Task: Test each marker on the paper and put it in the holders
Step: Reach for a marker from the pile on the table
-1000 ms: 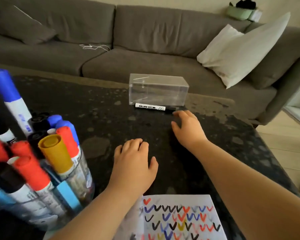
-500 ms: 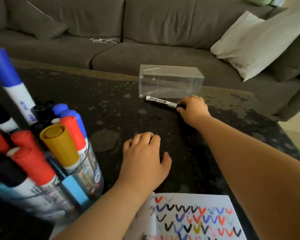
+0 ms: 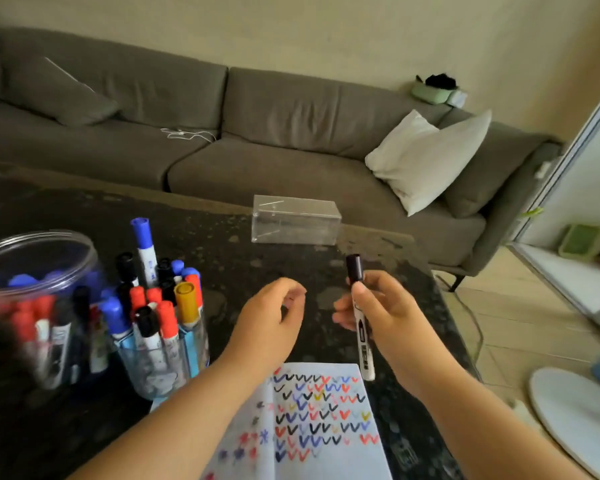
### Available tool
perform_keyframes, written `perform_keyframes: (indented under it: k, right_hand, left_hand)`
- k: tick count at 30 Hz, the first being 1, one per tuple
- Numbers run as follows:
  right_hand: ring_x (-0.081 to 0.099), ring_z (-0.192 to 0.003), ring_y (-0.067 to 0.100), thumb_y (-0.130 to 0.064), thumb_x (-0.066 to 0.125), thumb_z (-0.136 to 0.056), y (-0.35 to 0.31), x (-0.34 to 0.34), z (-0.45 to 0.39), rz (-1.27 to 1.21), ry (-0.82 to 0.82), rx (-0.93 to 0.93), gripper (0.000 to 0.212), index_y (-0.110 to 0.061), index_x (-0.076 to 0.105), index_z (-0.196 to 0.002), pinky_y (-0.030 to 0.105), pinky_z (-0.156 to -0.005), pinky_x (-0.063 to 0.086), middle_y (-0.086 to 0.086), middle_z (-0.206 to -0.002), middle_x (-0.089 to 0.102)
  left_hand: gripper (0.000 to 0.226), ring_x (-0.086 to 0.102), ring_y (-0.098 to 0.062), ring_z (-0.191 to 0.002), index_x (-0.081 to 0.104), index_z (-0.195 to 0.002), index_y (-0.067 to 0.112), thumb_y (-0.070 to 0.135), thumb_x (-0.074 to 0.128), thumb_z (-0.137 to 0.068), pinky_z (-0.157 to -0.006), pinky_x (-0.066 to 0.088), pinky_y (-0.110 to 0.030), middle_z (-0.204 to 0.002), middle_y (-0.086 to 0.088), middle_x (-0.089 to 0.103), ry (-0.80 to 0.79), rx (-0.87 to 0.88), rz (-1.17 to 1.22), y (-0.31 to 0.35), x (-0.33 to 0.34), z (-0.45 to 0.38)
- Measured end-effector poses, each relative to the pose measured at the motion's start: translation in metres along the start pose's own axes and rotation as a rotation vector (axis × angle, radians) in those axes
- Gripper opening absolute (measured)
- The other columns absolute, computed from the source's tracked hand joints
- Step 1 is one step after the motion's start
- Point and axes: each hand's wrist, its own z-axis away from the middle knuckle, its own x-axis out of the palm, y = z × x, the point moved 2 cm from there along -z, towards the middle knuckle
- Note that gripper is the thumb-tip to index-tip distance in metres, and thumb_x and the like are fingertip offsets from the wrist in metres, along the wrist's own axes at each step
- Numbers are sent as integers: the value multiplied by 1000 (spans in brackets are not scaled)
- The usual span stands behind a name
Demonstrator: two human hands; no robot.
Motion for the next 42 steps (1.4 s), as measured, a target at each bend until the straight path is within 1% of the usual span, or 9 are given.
perform_keyframes:
  k: [4, 7, 13, 17, 20, 30, 35, 39, 42]
  right_hand:
    - [51, -54, 11, -35, 41, -97, 2, 16, 84, -165, -193, 193, 32, -15, 64, -87, 19, -54, 45, 2, -66, 57]
    - [36, -44, 8, -35, 44, -92, 9, 34, 131, -534, -263, 364, 37, -4, 62, -84, 17, -39, 26, 6, -59, 47]
    - [31, -38, 5, -30, 48, -90, 14, 48, 193, -930, -458, 535, 35, -1, 64, -79, 13, -29, 25, 5, -53, 44]
    - [33, -43, 4, -31, 58, -83, 15, 55, 208, -1000, -504, 497, 29, -3, 69, -83, 12, -32, 28, 4, -59, 47]
    - [25, -42, 3, -30, 47, -98, 13, 54, 213, -707, -373, 429, 32, -5, 59, -81, 12, -35, 23, -2, -54, 42]
    - [47, -52, 2, -41, 41, -93, 42, 50, 231, 507, -58, -35, 30, -25, 42, -68, 23, -54, 30, -8, -54, 42]
    - [49, -52, 6, -34, 44, -97, 56, 31, 231, 235, -71, 190, 33, -15, 59, -74, 21, -57, 42, -5, -56, 56]
    - [65, -65, 12, -13, 48, -97, 50, 19, 212, -176, -105, 246, 26, -35, 51, -109, 19, -63, 51, 0, -84, 73]
    - [67, -66, 18, -6, 50, -95, 49, 13, 191, -443, -19, 285, 18, -18, 61, -103, 24, -63, 55, 14, -87, 72]
  left_hand:
    - [17, 65, -3, -97, 67, -91, 37, 37, 49, -93, -94, 50, -32, -96, 15, 70, -229, -281, 510, 27, -14, 76]
    - [40, 66, -13, -97, 70, -91, 39, 68, 61, -65, -99, 45, -42, -93, 8, 72, -341, -476, 683, 29, -19, 126]
    - [34, 68, -23, -98, 73, -93, 7, 28, 50, -77, -80, 53, -35, -102, -19, 70, -426, -571, 1211, 51, -33, 180]
    - [32, 71, -19, -70, 58, -89, 0, 28, 52, -76, -62, 53, -35, -94, -18, 72, -360, -617, 1161, 55, -38, 192]
    - [28, 66, -12, -56, 60, -86, 1, 26, 51, -79, -56, 51, -23, -90, -16, 73, -299, -598, 1126, 62, -38, 194]
    - [24, 69, -7, -87, 64, -83, 10, 28, 52, -94, -80, 46, -29, -83, -1, 75, 26, -693, 868, 56, -28, 181]
    - [20, 60, -10, -104, 69, -78, 33, 43, 56, -89, -102, 38, -41, -92, 14, 72, 36, -681, 626, 33, -45, 171]
    - [16, 57, -9, -93, 61, -74, 32, 40, 59, -89, -79, 46, -30, -88, 14, 63, 6, -642, 356, 25, -44, 172]
    - [13, 55, -2, -82, 61, -75, 32, 34, 61, -88, -59, 37, -19, -82, 16, 63, -56, -576, 255, 22, -40, 169]
